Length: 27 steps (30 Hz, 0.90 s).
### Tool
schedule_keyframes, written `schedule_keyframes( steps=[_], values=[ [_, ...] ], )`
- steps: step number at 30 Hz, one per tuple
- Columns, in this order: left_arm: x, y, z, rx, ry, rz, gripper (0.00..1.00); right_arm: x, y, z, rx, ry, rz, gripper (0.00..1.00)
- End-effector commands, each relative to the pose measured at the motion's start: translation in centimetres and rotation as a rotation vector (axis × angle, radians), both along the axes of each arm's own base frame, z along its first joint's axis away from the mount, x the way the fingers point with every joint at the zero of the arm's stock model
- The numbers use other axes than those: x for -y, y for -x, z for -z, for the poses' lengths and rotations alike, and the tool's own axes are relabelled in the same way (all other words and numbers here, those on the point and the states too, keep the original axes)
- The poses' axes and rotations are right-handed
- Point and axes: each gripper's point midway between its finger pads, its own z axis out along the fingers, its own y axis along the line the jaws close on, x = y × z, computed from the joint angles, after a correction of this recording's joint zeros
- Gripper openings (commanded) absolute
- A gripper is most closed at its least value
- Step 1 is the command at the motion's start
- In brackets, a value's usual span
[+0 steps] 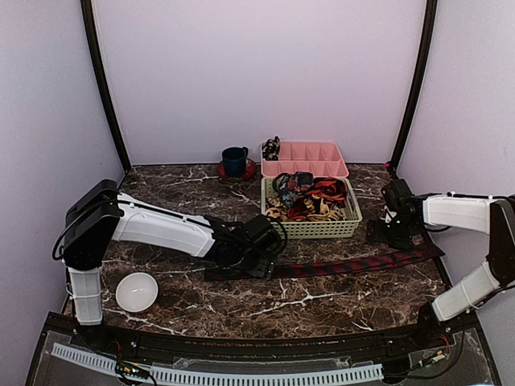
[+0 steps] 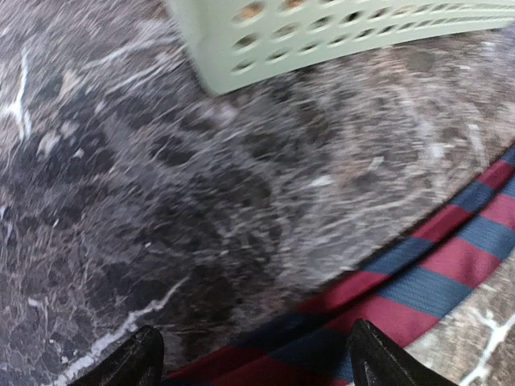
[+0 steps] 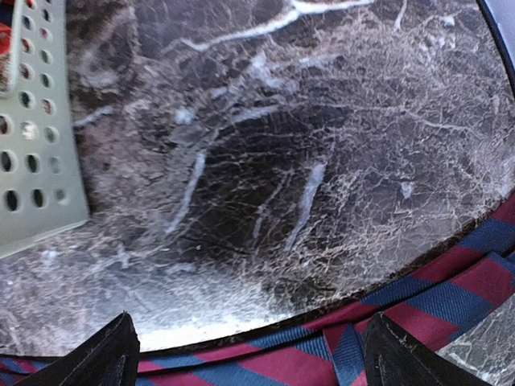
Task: Roll the ties
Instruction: Adjust the tie at the center of the board.
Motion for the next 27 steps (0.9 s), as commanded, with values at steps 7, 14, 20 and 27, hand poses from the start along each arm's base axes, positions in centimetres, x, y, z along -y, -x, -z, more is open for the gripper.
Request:
schedule_keyframes(
  steps=[7, 14, 20, 27],
  values=[
    [-1.9, 0.1, 2.6, -0.019, -0.091, -0.153, 0.83, -0.1, -0.4, 3.1, -0.082, 0.016, -0.066, 0.97],
    [-2.1, 1.3, 3.4, -0.051, -0.111, -0.145, 0.83, -0.7, 1.9, 5.3, -0.197, -0.035, -0.055, 0.98],
    [-2.2, 2.4, 3.2, -0.060, -0.113, -0.137, 0.83, -0.9, 5.3, 5.7, -0.265, -0.098, 0.023, 0.97],
    [-3.8, 4.4, 3.3, -0.089, -0.110, -0.149, 0.83, -0.9, 8.1, 4.9, -0.269, -0.156, 0.112, 0.97]
  ],
)
